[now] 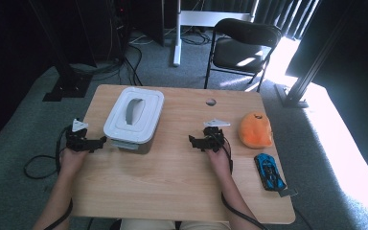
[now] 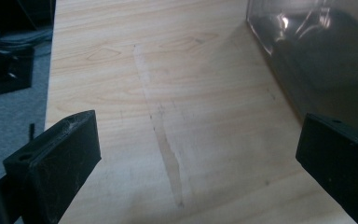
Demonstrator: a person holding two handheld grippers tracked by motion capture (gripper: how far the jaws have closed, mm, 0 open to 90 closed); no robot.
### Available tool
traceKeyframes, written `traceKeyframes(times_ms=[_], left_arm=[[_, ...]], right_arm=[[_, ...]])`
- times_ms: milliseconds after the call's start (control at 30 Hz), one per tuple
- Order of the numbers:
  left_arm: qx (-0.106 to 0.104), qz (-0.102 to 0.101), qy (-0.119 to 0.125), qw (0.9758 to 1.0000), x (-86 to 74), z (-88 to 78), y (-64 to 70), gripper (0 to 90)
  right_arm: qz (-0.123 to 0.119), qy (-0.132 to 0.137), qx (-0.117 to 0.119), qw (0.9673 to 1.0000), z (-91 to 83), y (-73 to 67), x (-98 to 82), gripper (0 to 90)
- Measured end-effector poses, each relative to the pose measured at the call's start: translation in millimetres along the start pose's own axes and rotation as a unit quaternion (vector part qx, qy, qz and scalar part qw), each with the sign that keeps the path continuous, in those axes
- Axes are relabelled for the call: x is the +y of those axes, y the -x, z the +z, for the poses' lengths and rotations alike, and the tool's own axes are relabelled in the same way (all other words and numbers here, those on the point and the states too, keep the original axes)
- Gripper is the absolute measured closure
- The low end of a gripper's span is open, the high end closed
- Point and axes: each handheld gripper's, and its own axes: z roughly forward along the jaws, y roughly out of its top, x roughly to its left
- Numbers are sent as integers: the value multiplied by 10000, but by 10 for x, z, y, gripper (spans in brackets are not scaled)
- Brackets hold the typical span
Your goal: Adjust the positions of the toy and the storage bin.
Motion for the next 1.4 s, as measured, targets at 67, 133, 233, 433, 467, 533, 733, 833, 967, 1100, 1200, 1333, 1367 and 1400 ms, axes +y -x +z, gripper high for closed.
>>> traceKeyframes(times_ms=[67, 133, 233, 433, 467, 533, 733, 833, 967, 1100, 1200, 1333, 1367, 1400], left_arm=[[188, 139, -7, 9997, 34, 30, 4, 4], [252, 143, 14, 9996, 70, 75, -14, 3], [383, 163, 34, 9991, 142, 183, -78, 4], [343, 164, -121, 9992, 248, 357, -137, 3], [332, 192, -150, 9992, 263, 381, -136, 3], [298, 247, -160, 9991, 293, 437, -128, 3], [243, 337, -156, 9990, 369, 541, -86, 3], [216, 409, -170, 9988, 428, 565, -81, 3], [99, 352, -30, 9993, 480, 542, -48, 3], [74, 341, -28, 9994, 500, 545, -4, 3], [28, 377, -7, 9993, 505, 534, 23, 3], [-13, 395, 27, 9992, 506, 515, 91, 3], [-46, 399, 30, 9992, 504, 508, 119, 4], [-46, 399, 30, 9992, 504, 508, 119, 3]], right_arm=[[38, -25, 10, 10000, 69, -12, 2, 134], [58, -80, -21, 9999, 143, -38, 8, 135], [-39, -188, -71, 9998, 298, -128, 60, 135], [56, -92, -139, 9998, 469, -220, 166, 135], [27, -117, -188, 9998, 517, -247, 195, 135], [27, -136, -135, 9998, 585, -282, 231, 134], [-66, -270, -98, 9996, 778, -379, 332, 135], [-95, -303, -122, 9994, 857, -431, 409, 135], [-87, -266, -128, 9995, 885, -489, 477, 135], [-214, -276, -114, 9993, 917, -567, 532, 135], [-214, -264, -90, 9994, 927, -601, 544, 135], [-643, -369, -183, 9971, 955, -731, 528, 143], [-578, -374, -139, 9975, 949, -719, 525, 143], [-578, -374, -139, 9975, 949, -719, 525, 143]])
